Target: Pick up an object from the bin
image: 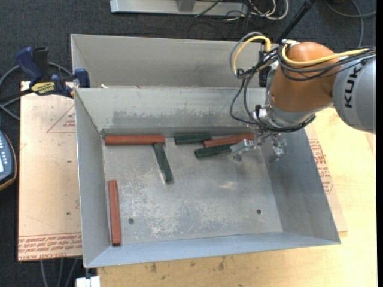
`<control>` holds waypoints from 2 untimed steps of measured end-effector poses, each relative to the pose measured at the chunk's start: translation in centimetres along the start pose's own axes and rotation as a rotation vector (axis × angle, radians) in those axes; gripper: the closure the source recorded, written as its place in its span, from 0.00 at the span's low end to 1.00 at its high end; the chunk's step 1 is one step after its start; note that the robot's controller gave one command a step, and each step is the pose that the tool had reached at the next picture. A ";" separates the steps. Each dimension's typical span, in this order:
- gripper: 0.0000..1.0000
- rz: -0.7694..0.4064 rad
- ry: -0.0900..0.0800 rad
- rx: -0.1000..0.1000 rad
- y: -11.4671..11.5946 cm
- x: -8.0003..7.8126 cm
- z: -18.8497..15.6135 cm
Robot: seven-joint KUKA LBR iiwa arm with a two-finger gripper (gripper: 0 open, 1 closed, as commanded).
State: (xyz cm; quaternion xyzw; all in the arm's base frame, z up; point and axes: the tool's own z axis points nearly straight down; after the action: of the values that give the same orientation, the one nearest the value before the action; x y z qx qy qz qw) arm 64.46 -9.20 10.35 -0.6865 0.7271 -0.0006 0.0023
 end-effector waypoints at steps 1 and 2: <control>0.00 -0.066 -0.015 0.000 -0.7 4.0 2.9; 0.00 -0.010 0.000 0.007 0.1 1.1 -7.4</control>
Offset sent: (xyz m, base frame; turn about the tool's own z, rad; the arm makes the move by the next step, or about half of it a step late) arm 0.0029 -0.0474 -0.0300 -0.0724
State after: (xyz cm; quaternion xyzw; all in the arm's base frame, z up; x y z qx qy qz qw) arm 64.23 -10.35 17.78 -0.6903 0.7235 -0.0031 0.0048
